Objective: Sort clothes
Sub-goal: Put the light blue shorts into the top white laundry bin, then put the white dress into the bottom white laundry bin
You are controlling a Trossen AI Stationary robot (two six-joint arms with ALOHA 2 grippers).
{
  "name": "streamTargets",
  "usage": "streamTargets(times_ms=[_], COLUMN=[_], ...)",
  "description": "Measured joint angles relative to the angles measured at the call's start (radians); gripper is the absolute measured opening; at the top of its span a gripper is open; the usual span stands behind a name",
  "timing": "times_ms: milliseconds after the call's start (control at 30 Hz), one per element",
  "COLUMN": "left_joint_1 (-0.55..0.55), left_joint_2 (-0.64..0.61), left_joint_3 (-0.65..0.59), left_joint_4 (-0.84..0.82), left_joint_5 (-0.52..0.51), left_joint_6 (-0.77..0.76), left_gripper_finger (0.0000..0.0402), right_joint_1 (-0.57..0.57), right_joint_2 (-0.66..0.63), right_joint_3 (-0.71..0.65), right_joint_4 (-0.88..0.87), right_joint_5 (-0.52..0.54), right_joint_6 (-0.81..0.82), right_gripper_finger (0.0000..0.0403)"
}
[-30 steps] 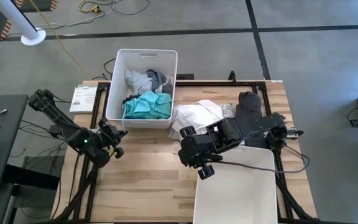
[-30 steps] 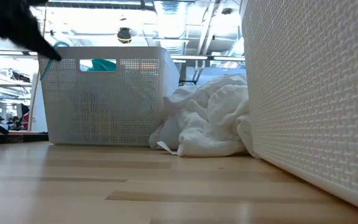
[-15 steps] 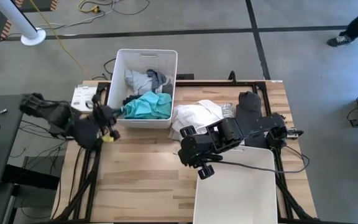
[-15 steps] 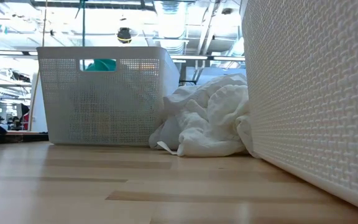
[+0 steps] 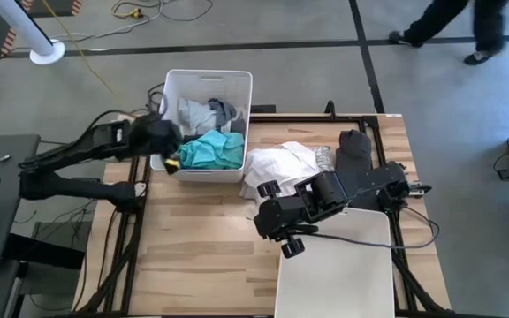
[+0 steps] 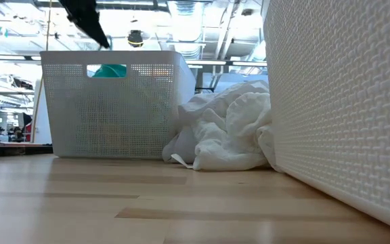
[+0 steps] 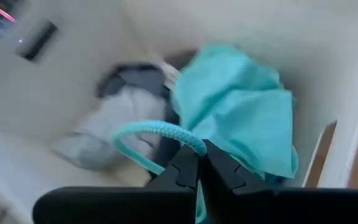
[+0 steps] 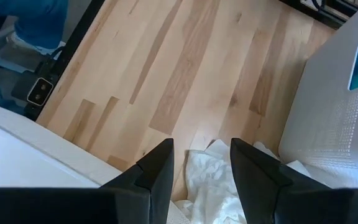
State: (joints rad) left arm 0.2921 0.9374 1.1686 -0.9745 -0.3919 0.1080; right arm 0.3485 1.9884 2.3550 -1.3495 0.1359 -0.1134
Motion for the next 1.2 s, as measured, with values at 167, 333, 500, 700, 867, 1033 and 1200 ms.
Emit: streamTargets(times_ms=[167, 333, 500, 700, 867, 1033, 1200], left_joint_1=[0.139, 0.22, 0.265, 0.302, 0.304, 0.304, 0.282], left_joint_2=[0.124, 0.222, 0.247, 0.247, 0.212, 0.155, 0.076], left_joint_3=[-0.011, -0.011, -0.011, 0.038, 0.152, 0.286, 0.352], left_joint_4=[0.001, 0.006, -0.001, -0.1, -0.16, -0.188, -0.198], left_joint_5=[0.167, 0.211, 0.289, 0.343, 0.32, 0.298, 0.375], left_joint_6=[0.063, 0.097, 0.114, 0.115, 0.123, 0.114, 0.075], left_gripper_finger=[0.0003, 0.0036, 0.0125, 0.0222, 0.0244, 0.0239, 0.0231], right_joint_1=[0.022, 0.048, 0.063, 0.06, 0.046, 0.026, 0.004], right_joint_2=[0.0, 0.0, 0.0, 0.0, 0.0, 0.0, 0.0], right_joint_3=[0.0, 0.0, 0.0, 0.0, 0.0, 0.0, 0.0], right_joint_4=[-0.012, -0.062, -0.12, -0.127, -0.127, -0.127, -0.127], right_joint_5=[0.004, 0.035, 0.056, 0.057, 0.059, 0.061, 0.061], right_joint_6=[0.032, 0.064, 0.104, 0.117, 0.125, 0.132, 0.13], right_gripper_finger=[0.0171, 0.0171, 0.0171, 0.0171, 0.0171, 0.0171, 0.0171])
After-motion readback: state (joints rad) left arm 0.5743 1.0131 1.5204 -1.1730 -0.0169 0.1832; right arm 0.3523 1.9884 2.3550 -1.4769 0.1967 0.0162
